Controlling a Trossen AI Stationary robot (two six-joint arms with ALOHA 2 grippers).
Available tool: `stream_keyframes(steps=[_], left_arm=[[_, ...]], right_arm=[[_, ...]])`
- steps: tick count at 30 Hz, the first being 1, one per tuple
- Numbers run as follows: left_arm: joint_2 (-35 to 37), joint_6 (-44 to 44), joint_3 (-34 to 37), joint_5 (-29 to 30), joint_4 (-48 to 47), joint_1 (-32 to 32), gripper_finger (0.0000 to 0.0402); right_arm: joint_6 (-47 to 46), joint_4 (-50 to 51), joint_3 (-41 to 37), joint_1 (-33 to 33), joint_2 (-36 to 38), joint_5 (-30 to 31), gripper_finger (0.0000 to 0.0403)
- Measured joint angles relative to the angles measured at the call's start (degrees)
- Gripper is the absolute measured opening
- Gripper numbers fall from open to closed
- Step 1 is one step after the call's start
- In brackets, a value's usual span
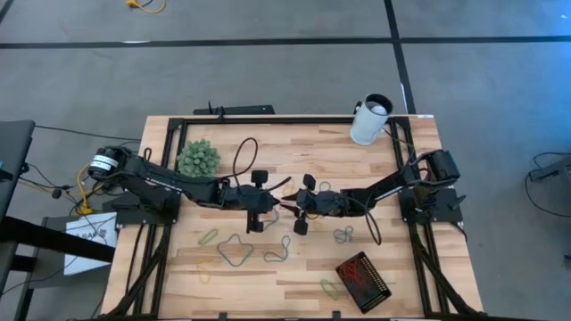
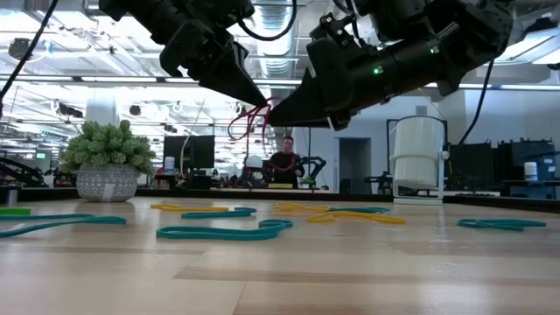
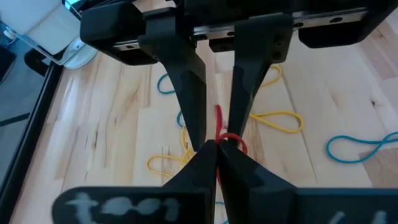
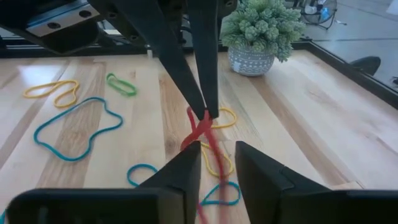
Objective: Pick and place rubber bands into bin
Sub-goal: Put the red rubber band into the black basket
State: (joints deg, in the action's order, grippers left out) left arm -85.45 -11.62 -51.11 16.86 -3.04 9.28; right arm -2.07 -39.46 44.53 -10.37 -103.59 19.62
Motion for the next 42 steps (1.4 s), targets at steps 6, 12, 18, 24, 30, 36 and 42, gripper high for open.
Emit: stream_keyframes(steps=[6,12,18,24,30,36,42], left_arm=[[0.00,-0.02,0.00,0.18,-0.02,-0.01,0.0000],[0.02,-0.76,0.00,3.14,-0.07,0.00,0.0000],[0.07,-0.18,0.00,12.00,-1.15,0.01,0.0015],[0.07,-0.50,0.00,11.80,-2.91,0.09,0.0047],[0.07,-0.49,0.00,21.74,-4.00,0.08,0.0071],[0.07,-1.07,0.00,30.39,-4.07,0.04,0.0073],[0.07,-0.17,0.00,30.46,-4.05,0.04,0.0073]], right_arm=[[0.58,0.00,0.00,0.00,0.00,-0.01,0.0012],[0.59,0.53,0.00,0.00,0.00,1.42,0.0004],[0.97,1.48,0.00,-1.54,0.57,5.83,0.0001],[4.01,5.59,0.02,-6.13,5.75,20.06,0.0001],[1.03,12.83,0.02,-13.00,15.87,27.95,0.0000],[-7.07,17.71,0.02,-22.96,24.89,31.70,0.0000],[-22.79,25.26,0.02,-33.81,29.71,32.57,0.0000]])
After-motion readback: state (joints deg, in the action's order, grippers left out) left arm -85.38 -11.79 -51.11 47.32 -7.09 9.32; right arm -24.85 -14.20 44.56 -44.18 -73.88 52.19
